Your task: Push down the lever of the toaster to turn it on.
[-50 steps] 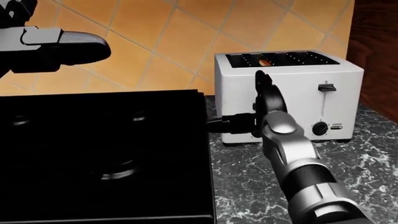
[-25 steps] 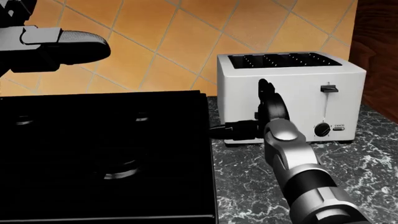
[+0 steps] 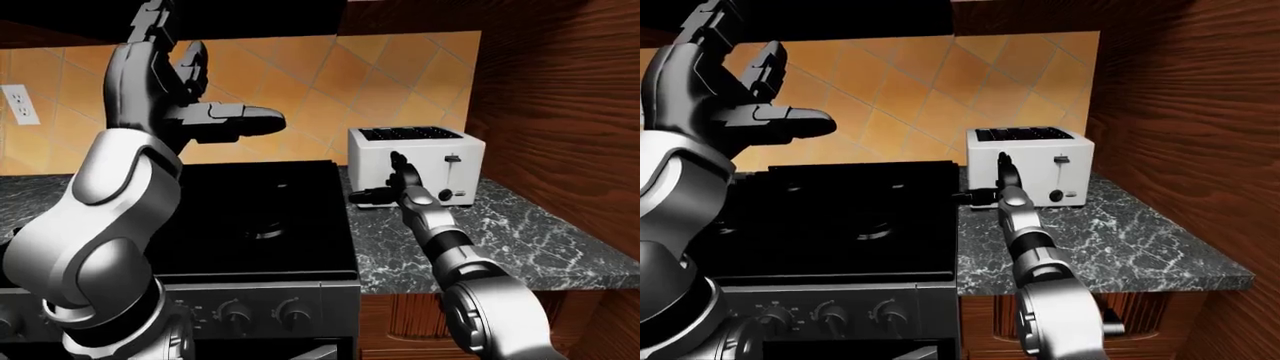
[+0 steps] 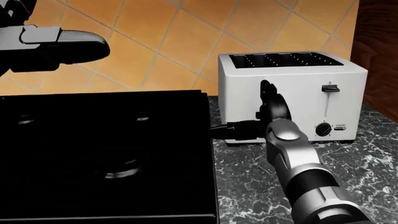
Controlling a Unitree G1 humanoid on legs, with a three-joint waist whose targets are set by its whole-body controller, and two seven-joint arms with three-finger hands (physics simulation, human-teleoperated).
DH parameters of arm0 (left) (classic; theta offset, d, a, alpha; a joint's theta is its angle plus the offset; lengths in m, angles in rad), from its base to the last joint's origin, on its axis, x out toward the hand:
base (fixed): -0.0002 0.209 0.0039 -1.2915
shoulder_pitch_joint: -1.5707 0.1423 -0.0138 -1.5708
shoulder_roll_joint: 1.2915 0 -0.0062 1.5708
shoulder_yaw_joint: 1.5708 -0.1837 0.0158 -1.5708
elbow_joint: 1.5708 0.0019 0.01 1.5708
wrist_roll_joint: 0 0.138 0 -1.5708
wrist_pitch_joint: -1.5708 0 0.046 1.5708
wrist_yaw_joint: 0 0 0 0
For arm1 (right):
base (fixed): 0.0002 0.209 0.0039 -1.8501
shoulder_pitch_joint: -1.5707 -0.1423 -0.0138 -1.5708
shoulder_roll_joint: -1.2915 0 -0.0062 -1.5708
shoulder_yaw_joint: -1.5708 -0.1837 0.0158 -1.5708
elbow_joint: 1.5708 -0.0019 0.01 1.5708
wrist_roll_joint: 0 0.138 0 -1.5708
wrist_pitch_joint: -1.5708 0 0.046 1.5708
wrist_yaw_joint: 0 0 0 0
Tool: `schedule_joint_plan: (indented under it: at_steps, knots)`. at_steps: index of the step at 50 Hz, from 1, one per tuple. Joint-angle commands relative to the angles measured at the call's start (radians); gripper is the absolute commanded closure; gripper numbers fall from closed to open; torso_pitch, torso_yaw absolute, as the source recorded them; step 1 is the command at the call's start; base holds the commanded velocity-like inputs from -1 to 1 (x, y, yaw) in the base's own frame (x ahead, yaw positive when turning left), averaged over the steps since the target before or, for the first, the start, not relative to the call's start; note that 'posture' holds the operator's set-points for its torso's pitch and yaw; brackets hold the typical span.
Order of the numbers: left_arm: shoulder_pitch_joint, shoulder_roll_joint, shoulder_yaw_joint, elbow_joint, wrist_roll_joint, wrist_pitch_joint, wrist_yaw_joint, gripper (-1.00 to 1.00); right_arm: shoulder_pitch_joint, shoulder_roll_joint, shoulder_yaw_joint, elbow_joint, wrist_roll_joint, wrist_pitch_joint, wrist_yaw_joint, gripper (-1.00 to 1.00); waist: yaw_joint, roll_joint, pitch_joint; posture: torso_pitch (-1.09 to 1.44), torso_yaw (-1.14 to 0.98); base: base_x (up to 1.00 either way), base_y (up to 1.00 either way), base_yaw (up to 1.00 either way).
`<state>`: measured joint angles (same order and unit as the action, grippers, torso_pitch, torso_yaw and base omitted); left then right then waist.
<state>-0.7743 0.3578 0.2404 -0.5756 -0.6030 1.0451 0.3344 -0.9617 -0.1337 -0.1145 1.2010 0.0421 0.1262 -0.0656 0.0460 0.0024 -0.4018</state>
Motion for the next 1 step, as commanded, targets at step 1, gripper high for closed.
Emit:
schedule_joint_plan:
  at_steps: [1]
  knots:
    - [-0.030, 0.008, 0.009, -0.009, 0.001, -0.017, 0.004, -1.00, -0.011, -0.009, -0.005, 0.009, 0.002, 0.035, -0.009, -1.00, -0.002, 0.006, 0.009, -0.64, 0.00, 0.00, 0.00, 0.00]
